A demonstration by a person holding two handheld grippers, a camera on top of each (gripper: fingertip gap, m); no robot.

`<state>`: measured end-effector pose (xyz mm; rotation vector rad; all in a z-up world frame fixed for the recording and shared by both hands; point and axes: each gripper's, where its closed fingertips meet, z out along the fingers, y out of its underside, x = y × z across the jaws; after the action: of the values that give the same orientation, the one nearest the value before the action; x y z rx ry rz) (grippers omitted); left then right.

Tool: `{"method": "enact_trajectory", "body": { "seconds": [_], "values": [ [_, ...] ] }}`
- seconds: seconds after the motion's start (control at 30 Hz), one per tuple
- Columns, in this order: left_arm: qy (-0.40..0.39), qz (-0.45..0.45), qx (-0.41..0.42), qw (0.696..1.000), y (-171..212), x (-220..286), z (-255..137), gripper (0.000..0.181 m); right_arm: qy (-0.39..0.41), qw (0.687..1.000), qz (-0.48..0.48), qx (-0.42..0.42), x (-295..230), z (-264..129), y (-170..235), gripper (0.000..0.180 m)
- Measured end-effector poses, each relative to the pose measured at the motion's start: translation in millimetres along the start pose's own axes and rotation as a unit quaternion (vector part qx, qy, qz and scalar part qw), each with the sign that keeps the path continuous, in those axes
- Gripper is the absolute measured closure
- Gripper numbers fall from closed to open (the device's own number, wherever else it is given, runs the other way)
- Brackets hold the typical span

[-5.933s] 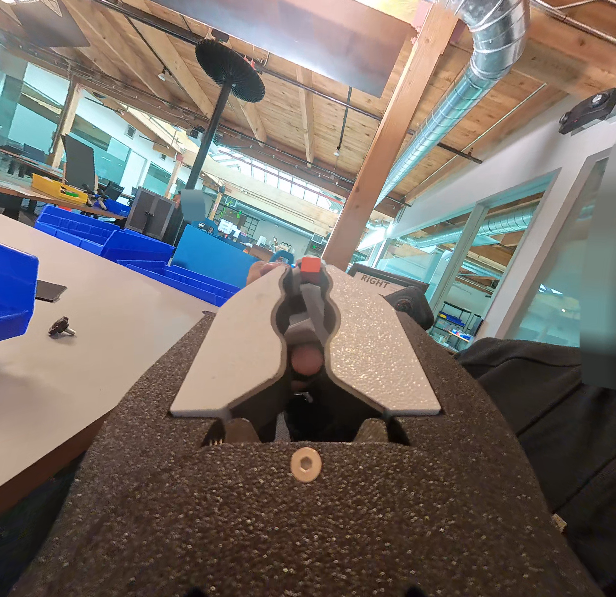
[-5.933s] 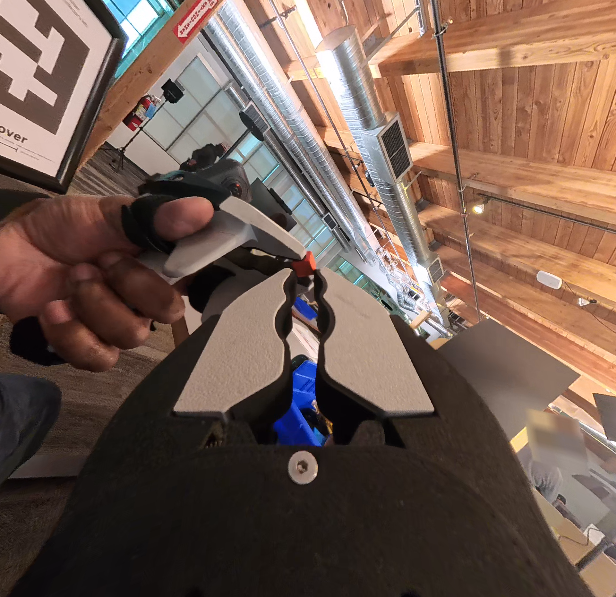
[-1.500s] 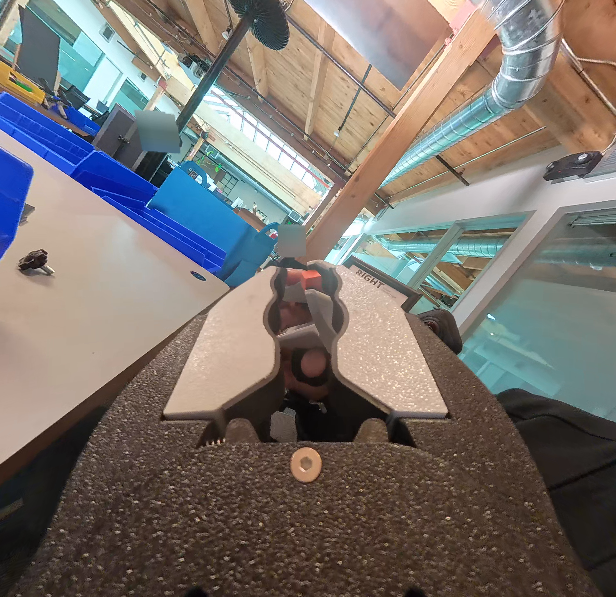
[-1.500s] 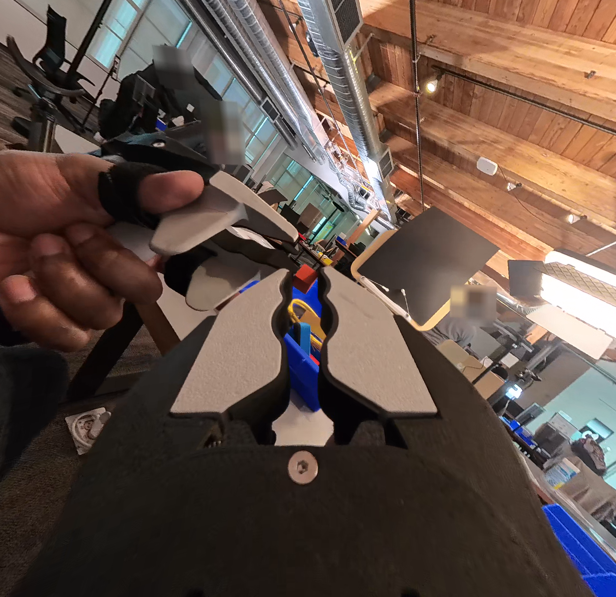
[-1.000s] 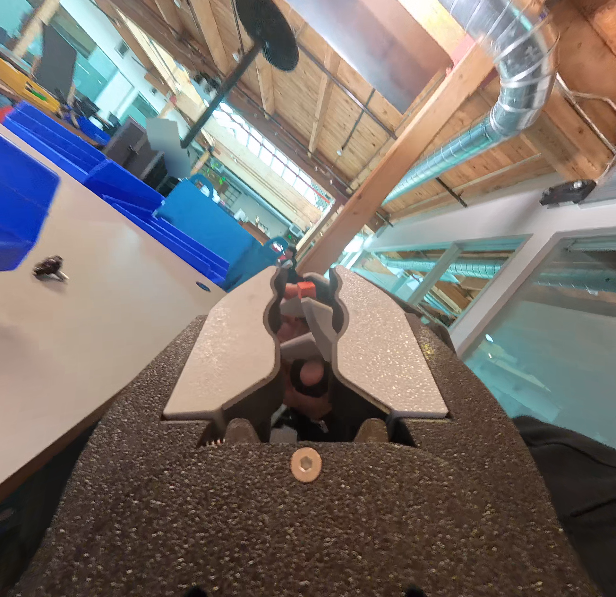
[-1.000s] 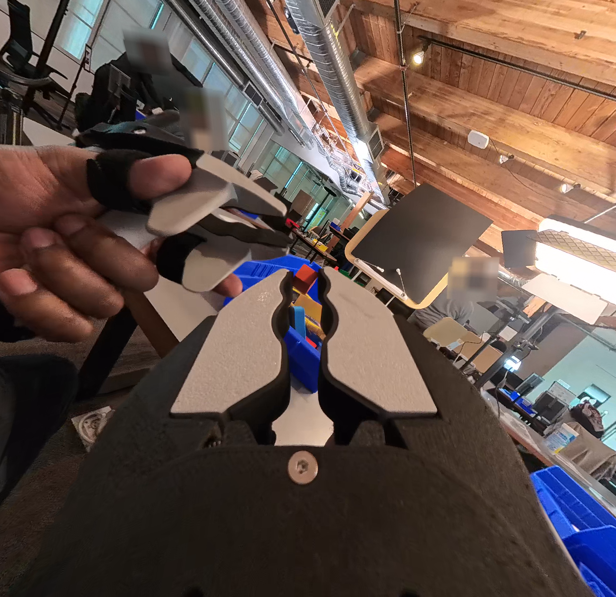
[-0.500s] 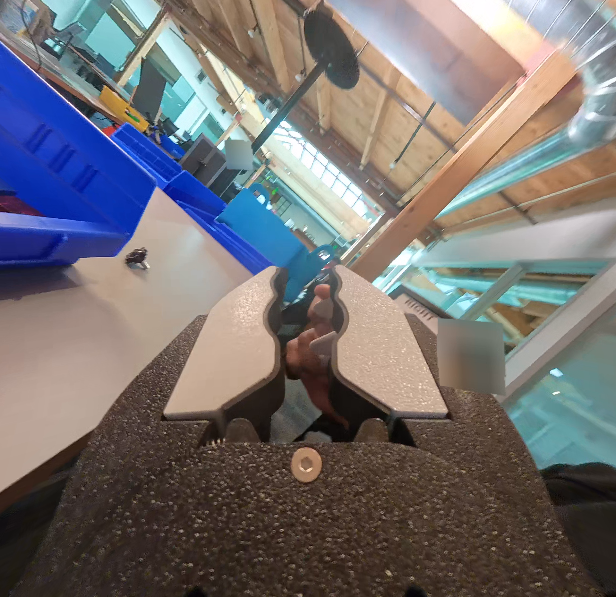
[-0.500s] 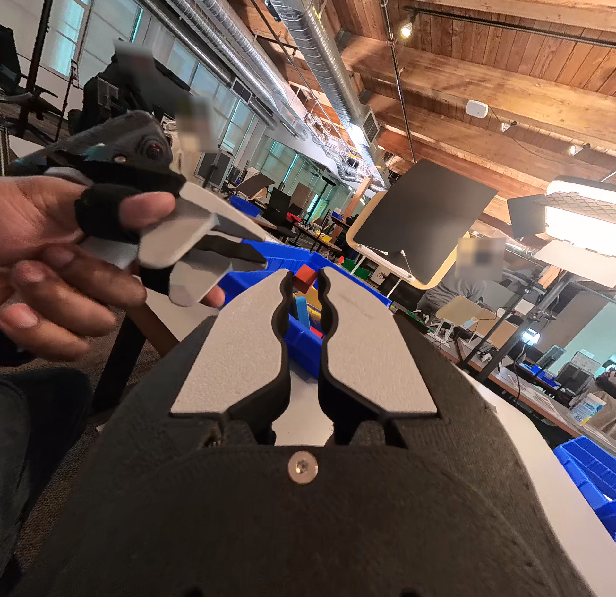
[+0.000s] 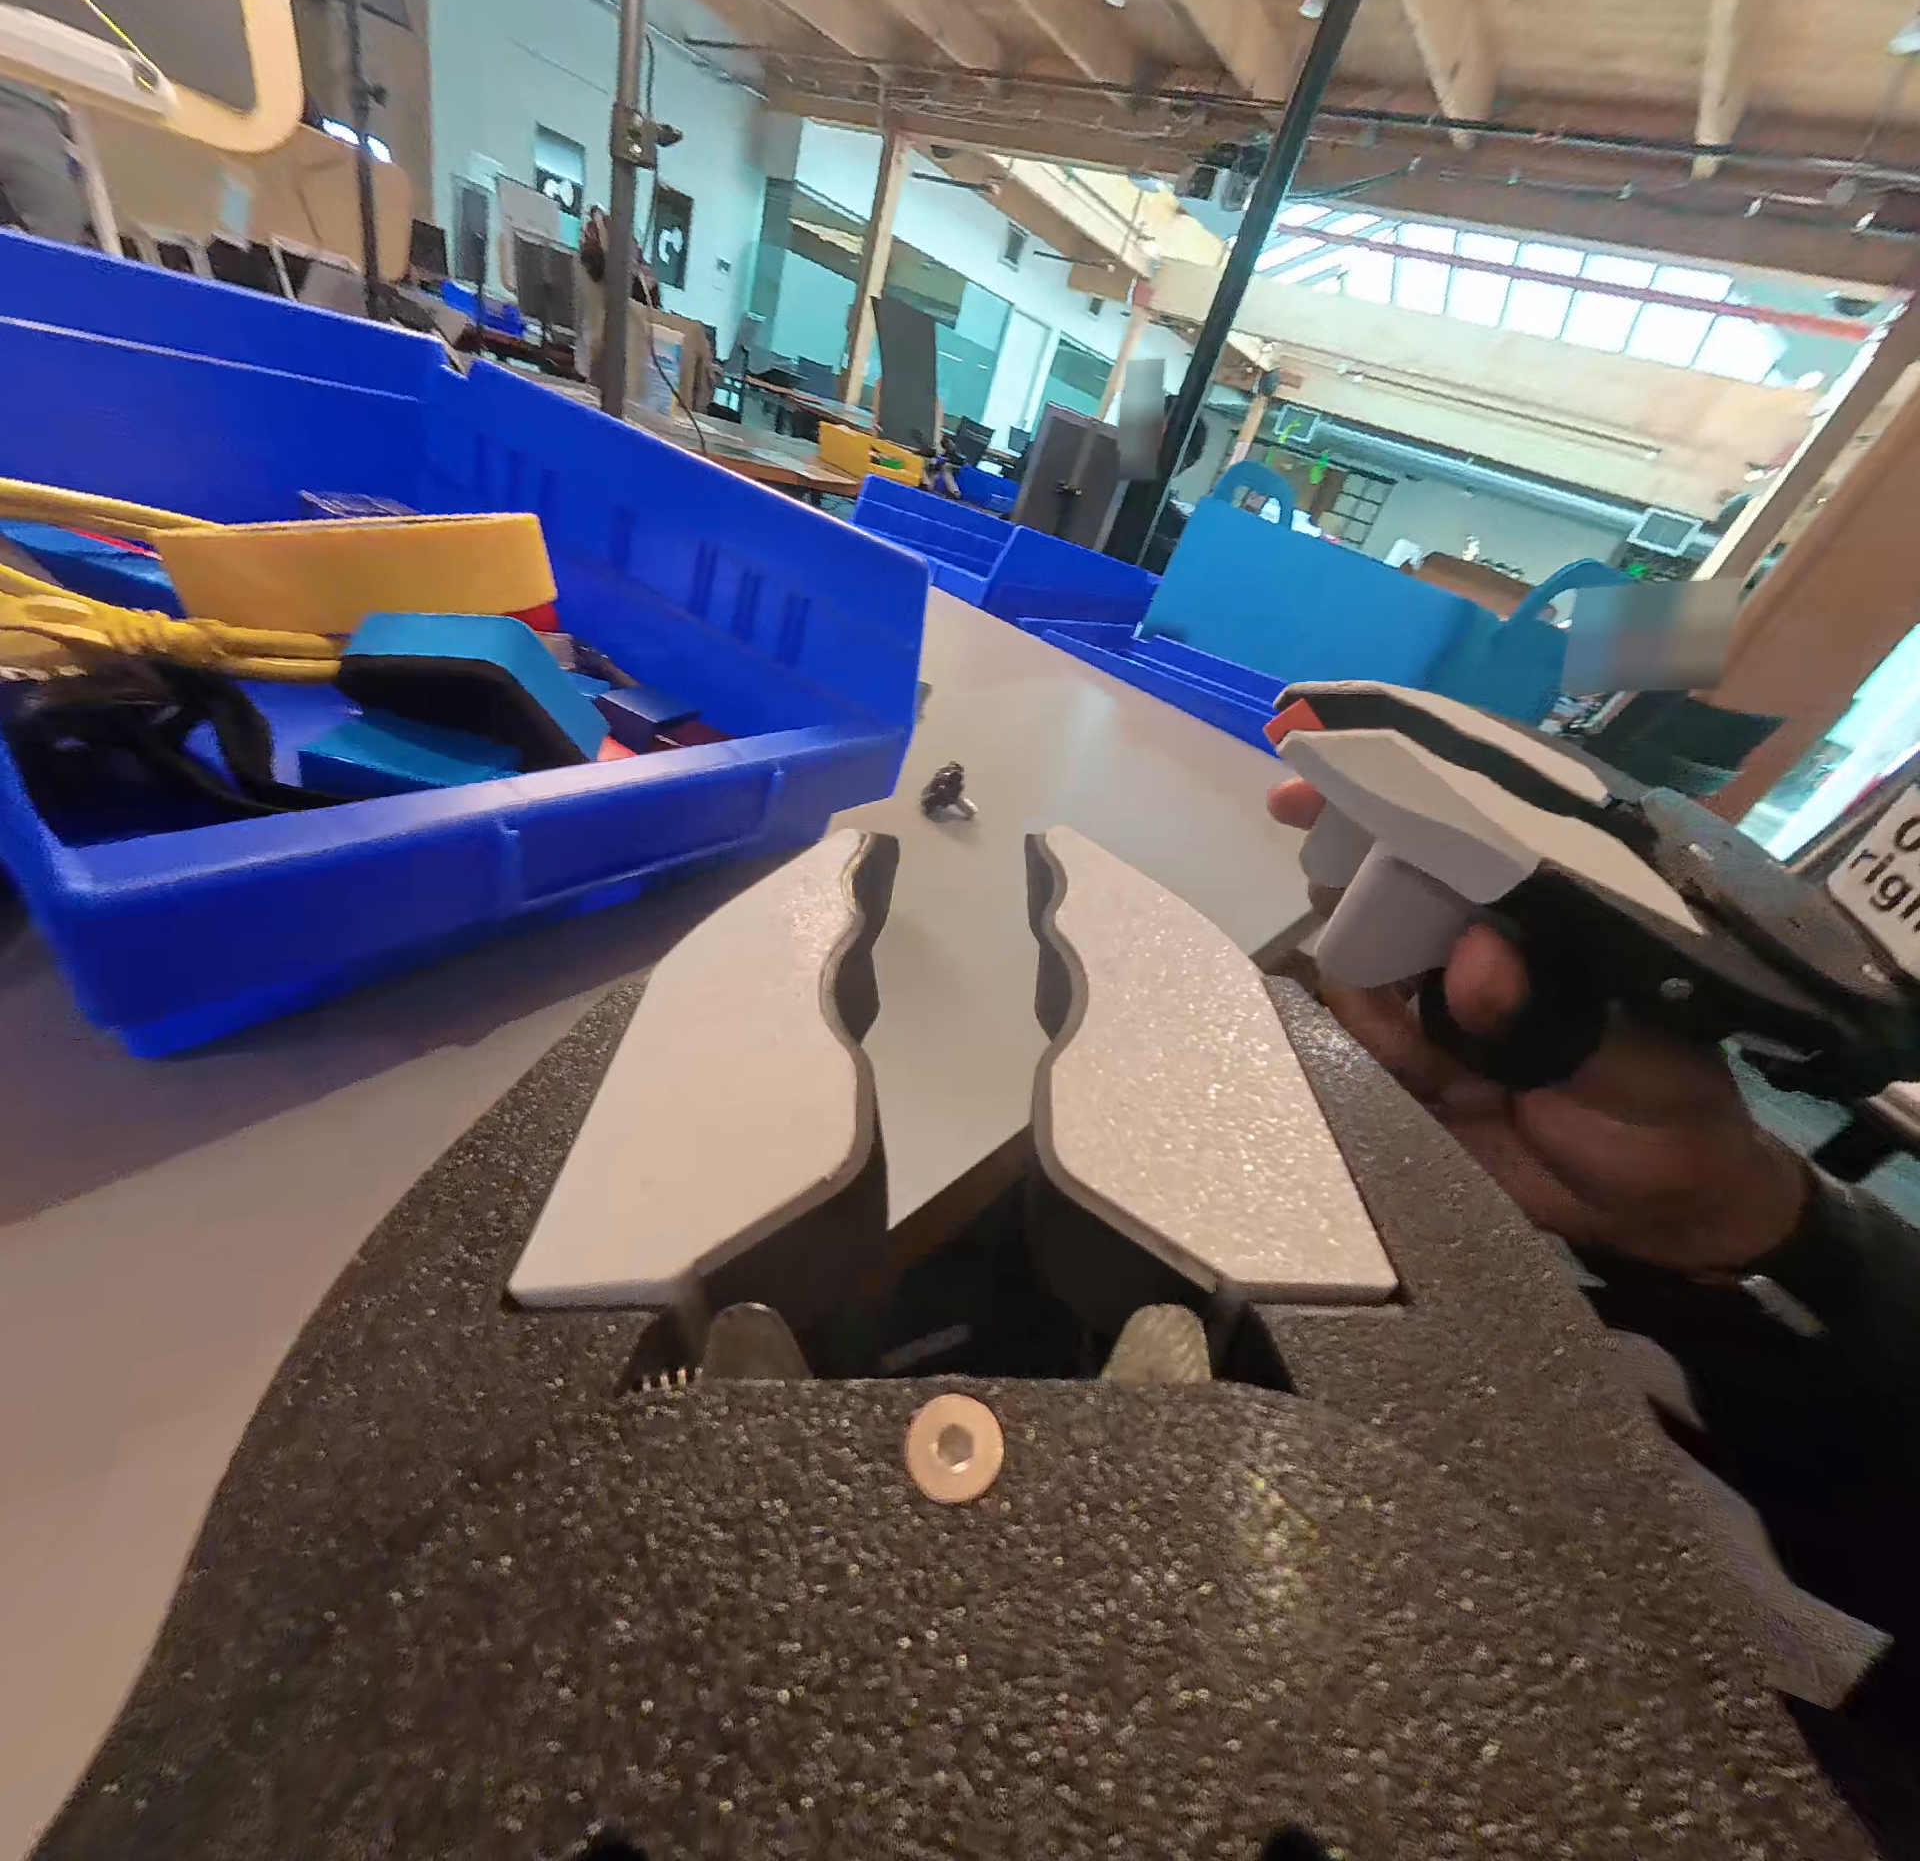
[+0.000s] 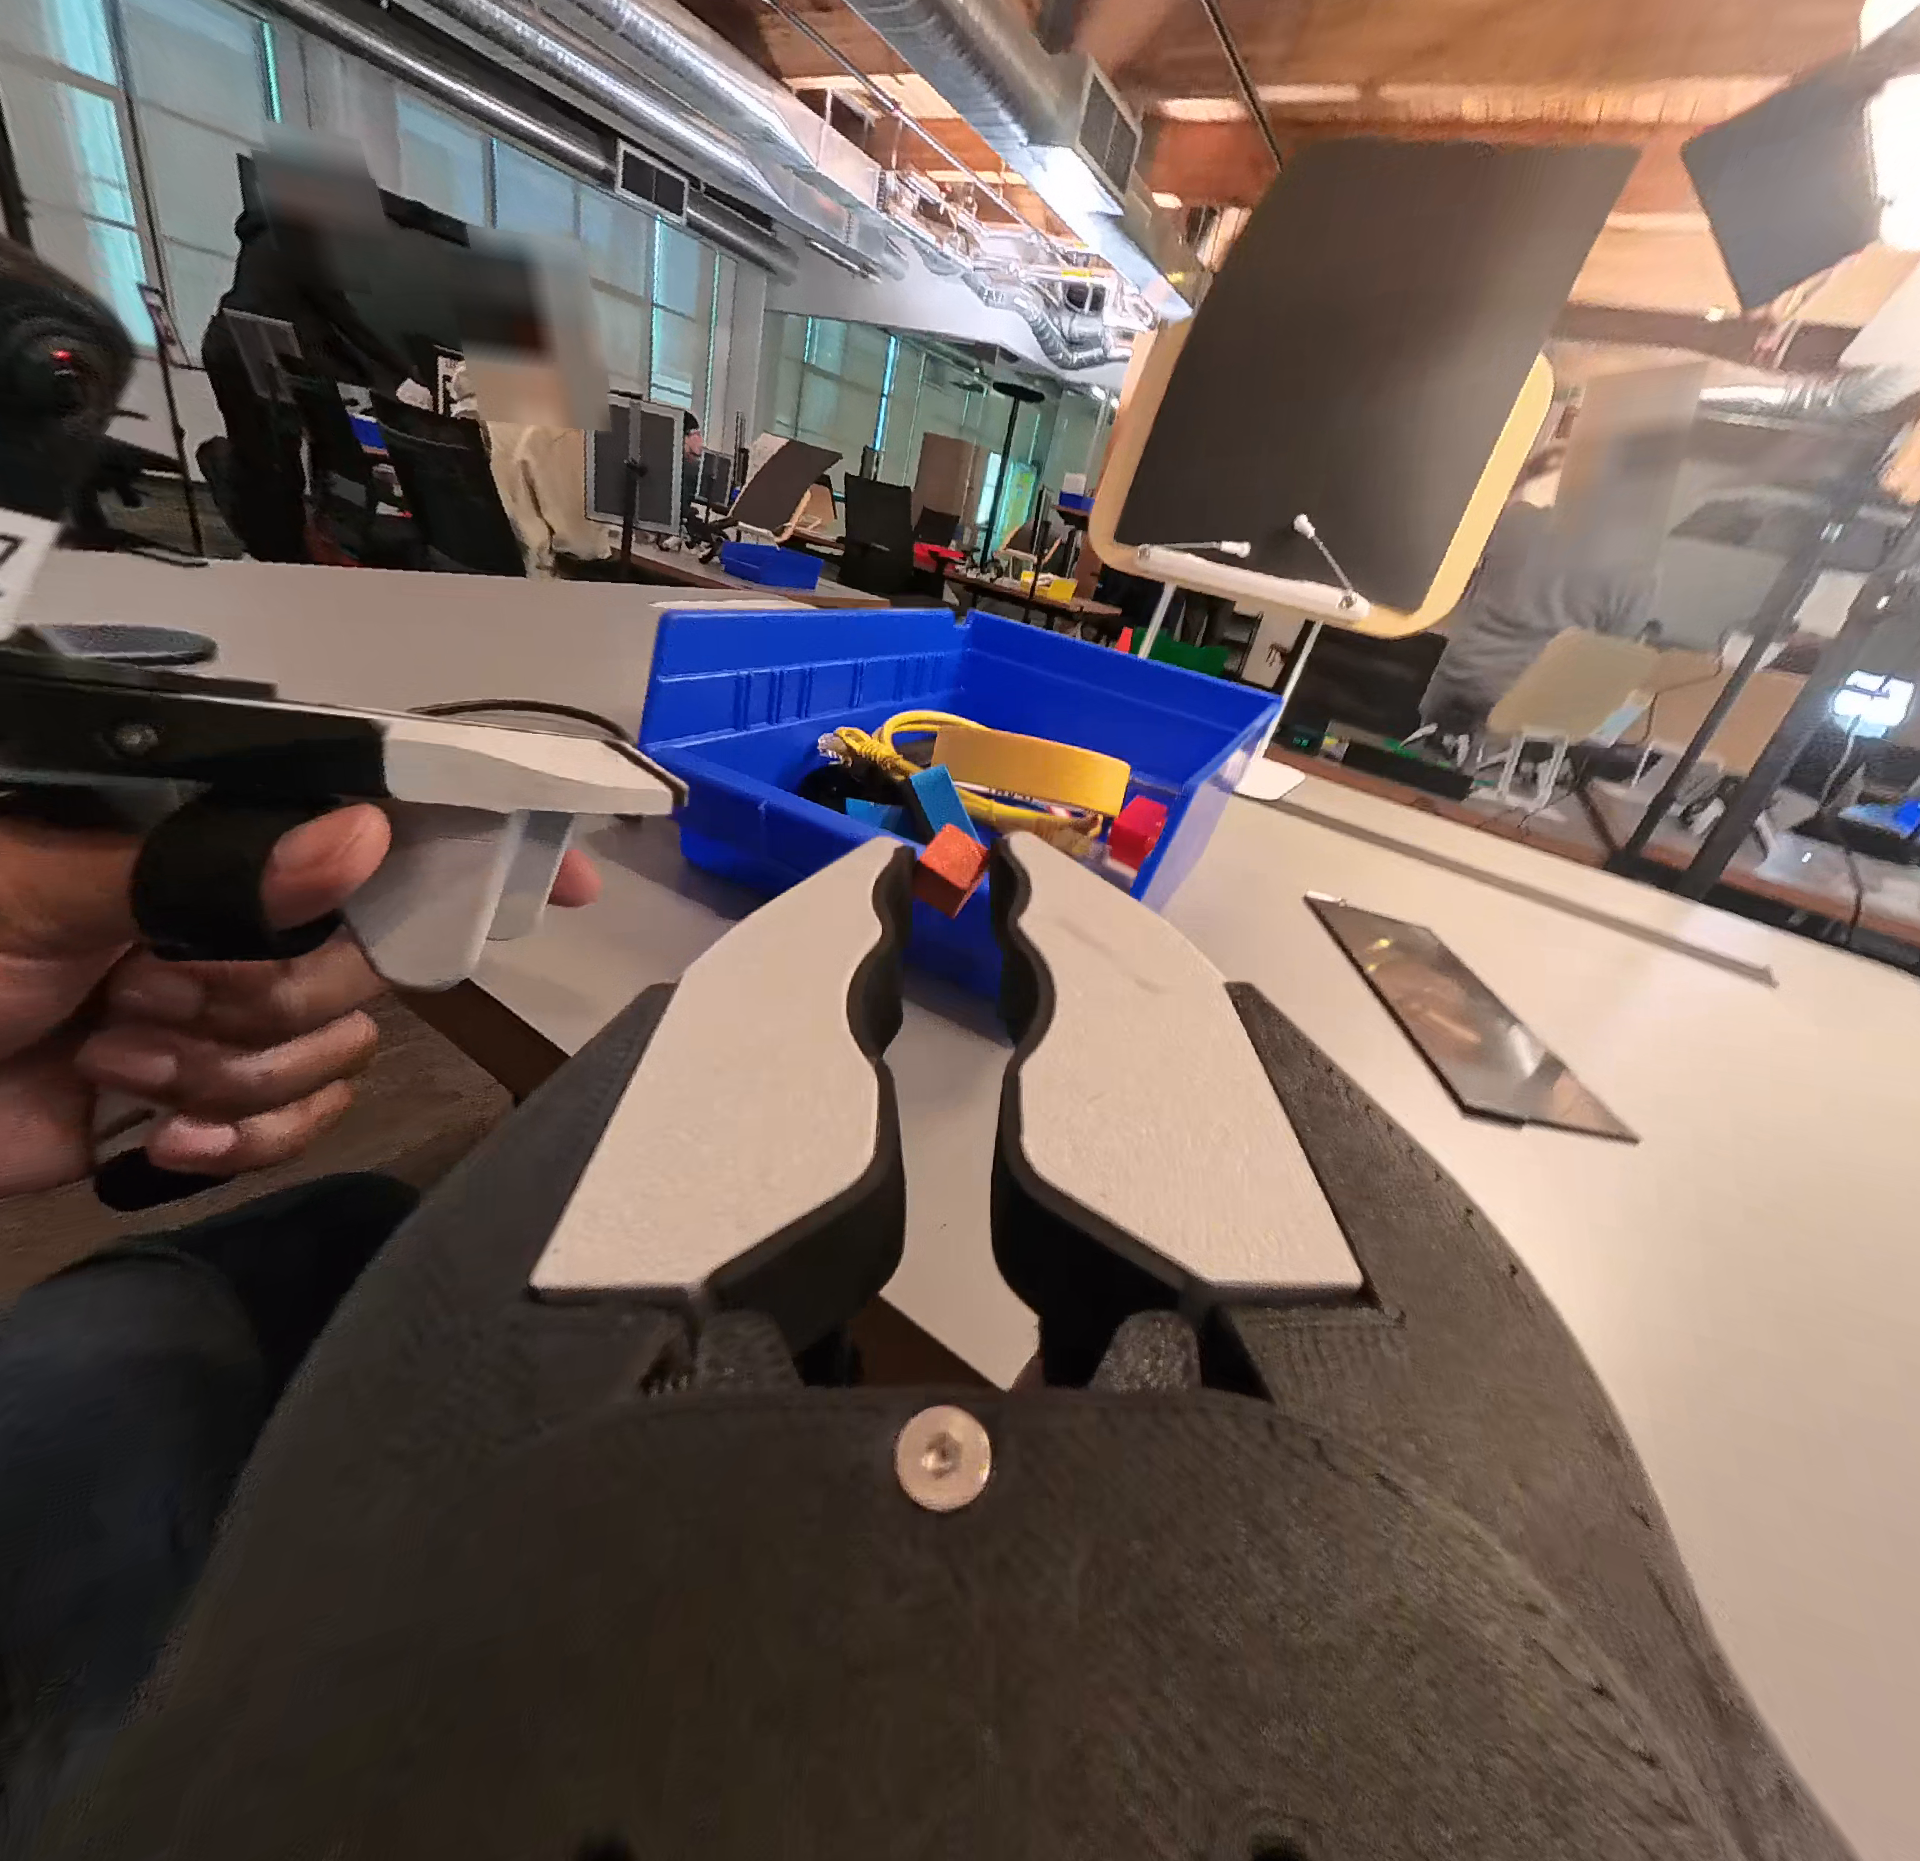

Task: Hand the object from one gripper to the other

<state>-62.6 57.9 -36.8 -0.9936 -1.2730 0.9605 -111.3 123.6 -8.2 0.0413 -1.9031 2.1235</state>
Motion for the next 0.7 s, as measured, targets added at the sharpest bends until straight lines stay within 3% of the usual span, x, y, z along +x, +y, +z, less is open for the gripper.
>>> {"method": "enact_trajectory", "body": {
  "seconds": [0.47,0.7],
  "values": [
    [-0.058,0.098,0.079,0.99,3,-17,-22,0.155,-0.012,0.998,0.059,0.007,4,8,20,0.167],
    [-0.061,0.101,0.083,0.99,16,-19,-18,0.158,-0.011,0.998,0.068,-0.002,7,12,29,0.167]
  ]
}}
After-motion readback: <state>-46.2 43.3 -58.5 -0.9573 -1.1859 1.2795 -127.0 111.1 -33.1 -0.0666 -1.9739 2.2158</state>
